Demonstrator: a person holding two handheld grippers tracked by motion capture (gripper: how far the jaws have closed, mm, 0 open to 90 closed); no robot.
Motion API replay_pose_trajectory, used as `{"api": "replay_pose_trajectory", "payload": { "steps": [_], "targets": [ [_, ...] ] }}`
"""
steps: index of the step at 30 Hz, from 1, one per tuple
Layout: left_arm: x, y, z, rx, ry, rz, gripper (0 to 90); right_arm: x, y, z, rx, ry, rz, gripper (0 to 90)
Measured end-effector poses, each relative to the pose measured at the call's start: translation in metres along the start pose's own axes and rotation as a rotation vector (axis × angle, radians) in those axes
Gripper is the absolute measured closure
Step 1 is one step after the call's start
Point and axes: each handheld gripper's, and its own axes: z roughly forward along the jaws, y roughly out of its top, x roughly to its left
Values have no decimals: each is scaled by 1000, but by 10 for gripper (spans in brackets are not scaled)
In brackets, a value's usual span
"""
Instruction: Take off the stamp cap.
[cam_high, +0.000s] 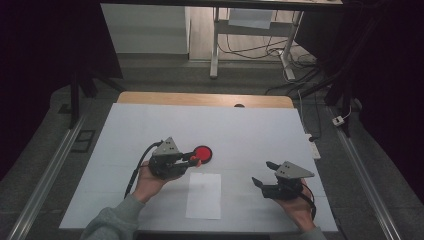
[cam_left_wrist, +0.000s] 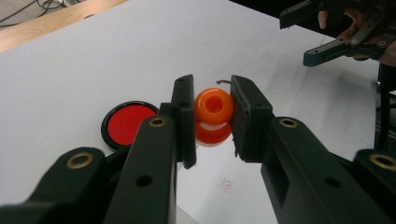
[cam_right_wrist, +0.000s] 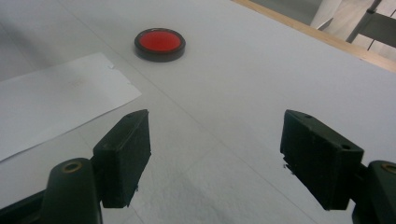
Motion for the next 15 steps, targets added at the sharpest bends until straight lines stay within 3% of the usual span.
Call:
{"api": "replay_pose_trajectory", "payload": {
  "steps": [15],
  "targets": [
    [0,0,1,-1,-7,-4,723,11,14,15,-21,43,2,252]
  ]
}}
